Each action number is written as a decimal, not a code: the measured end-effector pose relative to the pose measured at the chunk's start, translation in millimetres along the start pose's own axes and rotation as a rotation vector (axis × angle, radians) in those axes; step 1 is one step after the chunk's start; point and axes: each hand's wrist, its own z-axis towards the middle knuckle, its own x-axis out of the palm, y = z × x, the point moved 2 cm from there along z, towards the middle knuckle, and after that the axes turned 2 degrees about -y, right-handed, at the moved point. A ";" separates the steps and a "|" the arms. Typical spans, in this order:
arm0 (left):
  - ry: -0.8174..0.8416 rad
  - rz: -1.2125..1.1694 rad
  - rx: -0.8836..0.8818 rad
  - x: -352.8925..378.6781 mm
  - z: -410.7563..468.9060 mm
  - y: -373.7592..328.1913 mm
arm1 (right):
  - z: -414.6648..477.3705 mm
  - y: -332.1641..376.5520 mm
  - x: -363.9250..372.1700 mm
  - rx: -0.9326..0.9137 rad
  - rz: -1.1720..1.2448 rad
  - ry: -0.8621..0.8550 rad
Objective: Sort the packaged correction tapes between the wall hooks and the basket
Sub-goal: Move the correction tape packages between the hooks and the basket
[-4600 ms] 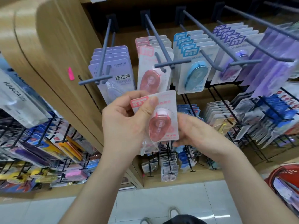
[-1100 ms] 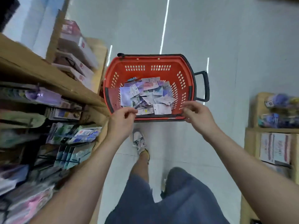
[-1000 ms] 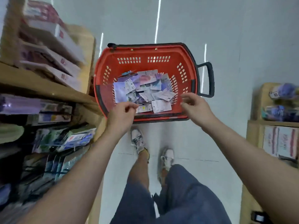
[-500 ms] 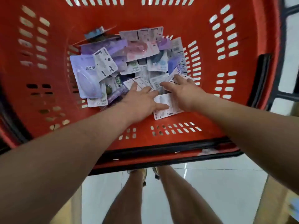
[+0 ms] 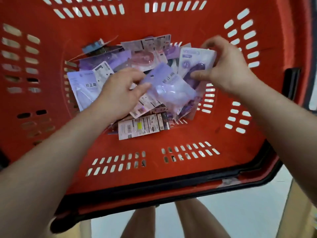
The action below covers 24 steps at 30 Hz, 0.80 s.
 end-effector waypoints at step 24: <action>0.357 0.395 -0.517 48.4 12.6 44.1 | -18.1 -68.9 82.3 0.569 0.484 -0.085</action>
